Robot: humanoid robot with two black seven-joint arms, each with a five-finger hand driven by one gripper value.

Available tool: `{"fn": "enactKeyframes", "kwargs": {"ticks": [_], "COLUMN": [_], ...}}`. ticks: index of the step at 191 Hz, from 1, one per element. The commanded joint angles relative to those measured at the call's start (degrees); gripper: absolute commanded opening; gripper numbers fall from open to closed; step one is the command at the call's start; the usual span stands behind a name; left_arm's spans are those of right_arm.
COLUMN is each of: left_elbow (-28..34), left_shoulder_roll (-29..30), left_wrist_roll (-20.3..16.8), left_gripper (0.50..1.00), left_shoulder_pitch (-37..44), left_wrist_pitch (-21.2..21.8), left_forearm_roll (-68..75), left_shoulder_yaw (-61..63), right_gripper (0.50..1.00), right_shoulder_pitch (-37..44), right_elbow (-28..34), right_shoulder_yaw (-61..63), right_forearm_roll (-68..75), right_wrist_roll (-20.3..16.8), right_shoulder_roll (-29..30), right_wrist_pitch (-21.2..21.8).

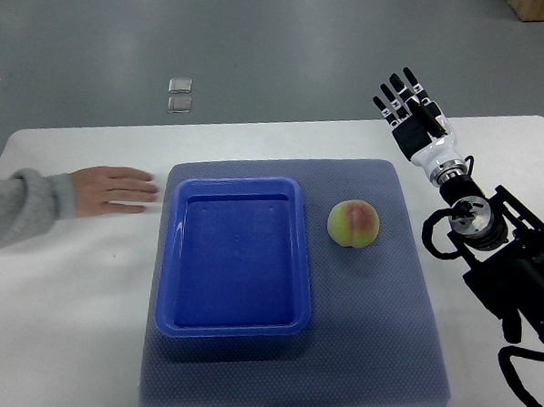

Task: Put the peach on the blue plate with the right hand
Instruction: 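Raise the right hand and swing it over the table toward the peach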

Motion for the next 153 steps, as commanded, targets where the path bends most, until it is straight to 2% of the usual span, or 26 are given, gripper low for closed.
{"fn": "enactKeyframes", "kwargs": {"ticks": [1, 89, 113, 114, 134, 144, 145, 153], "left_elbow": [0.0, 0.1, 0.1, 0.1, 0.0, 0.0, 0.0, -0.1], "left_shoulder_roll": [0.0, 0.0, 0.0, 0.0, 0.0, 0.0, 0.0, 0.0], "left_wrist_roll": [0.0, 0.0, 0.0, 0.0, 0.0, 0.0, 0.0, 0.0], "left_gripper": [1.0, 1.0, 1.0, 1.0, 1.0, 1.0, 1.0, 1.0], "left_shoulder_pitch": [0.0, 0.0, 0.0, 0.0, 0.0, 0.0, 0.0, 0.0], "left_wrist_pitch": [0.0, 0.0, 0.0, 0.0, 0.0, 0.0, 0.0, 0.0], "left_forearm_roll": [0.0, -0.1, 0.0, -0.1, -0.1, -0.1, -0.1, -0.1], "left_shoulder_yaw": [0.0, -0.2, -0.2, -0.2, -0.2, -0.2, -0.2, -0.2], "right_gripper": [0.932, 0.932, 0.932, 0.932, 0.932, 0.932, 0.932, 0.932], "right_shoulder_pitch": [0.1, 2.5, 4.6, 6.0, 9.9, 9.9, 12.5, 14.8], "right_elbow": [0.0, 0.4, 1.3, 2.4, 3.5, 3.5, 3.7, 4.2], "right_shoulder_yaw": [0.0, -3.3, -8.2, -10.5, -16.1, -16.1, -19.2, -22.4], "right_forearm_roll": [0.0, -3.1, -9.8, -14.0, -24.8, -24.8, -29.9, -33.7], "right_wrist_roll": [0.0, -0.2, -0.3, -0.4, -0.6, -0.6, -0.9, -0.9], "right_shoulder_roll": [0.0, -1.2, -4.0, -5.7, -9.0, -9.0, -10.5, -11.9], "right_wrist_pitch": [0.0, 0.4, 0.6, 0.7, 1.0, 1.0, 2.2, 4.2]}}
